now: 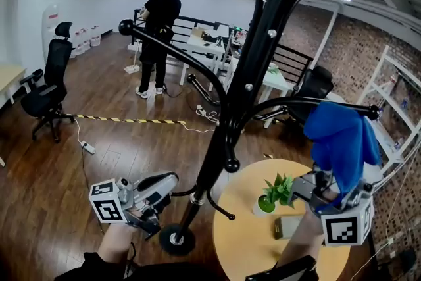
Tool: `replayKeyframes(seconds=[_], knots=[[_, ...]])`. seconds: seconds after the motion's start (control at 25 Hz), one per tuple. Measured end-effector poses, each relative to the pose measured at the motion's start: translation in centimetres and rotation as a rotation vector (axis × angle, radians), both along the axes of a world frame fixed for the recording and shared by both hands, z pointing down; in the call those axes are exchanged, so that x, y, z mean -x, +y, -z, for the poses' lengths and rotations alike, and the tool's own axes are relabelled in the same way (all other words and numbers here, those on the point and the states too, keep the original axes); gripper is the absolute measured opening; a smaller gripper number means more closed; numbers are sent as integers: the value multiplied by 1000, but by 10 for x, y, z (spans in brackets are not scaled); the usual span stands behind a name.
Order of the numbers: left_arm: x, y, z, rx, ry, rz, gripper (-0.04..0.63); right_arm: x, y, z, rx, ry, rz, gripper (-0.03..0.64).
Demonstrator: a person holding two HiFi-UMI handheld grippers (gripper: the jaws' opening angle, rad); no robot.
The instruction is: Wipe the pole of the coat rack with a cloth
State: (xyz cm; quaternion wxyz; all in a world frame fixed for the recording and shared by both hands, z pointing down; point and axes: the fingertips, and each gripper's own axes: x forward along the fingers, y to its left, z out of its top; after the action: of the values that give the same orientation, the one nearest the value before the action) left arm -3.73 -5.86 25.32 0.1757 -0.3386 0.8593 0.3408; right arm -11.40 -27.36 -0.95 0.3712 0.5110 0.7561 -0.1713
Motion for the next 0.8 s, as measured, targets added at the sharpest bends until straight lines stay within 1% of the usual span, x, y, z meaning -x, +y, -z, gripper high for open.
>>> replayKeyframes(seconds=[0.12,0.2,0.32,0.44,0.48,0.6,0.8], knots=[[-10,9,-2,-9,9,41,3,4,24,-11,-37,26,39,24],[-16,15,-3,-13,13,63,3,10,46,-24,-79,43,55,25],[-23,24,-7,-26,19,90,3,20,91,-52,-189,73,78,23],[-27,28,-11,-37,30,98,3,36,123,-87,-279,143,91,23],[-28,28,-12,-38,34,96,3,39,128,-99,-302,166,99,23],[-28,29,-17,-45,46,96,3,38,135,-139,-379,192,95,23],[-23,26,-22,-51,61,94,3,41,138,-229,-563,304,112,21]])
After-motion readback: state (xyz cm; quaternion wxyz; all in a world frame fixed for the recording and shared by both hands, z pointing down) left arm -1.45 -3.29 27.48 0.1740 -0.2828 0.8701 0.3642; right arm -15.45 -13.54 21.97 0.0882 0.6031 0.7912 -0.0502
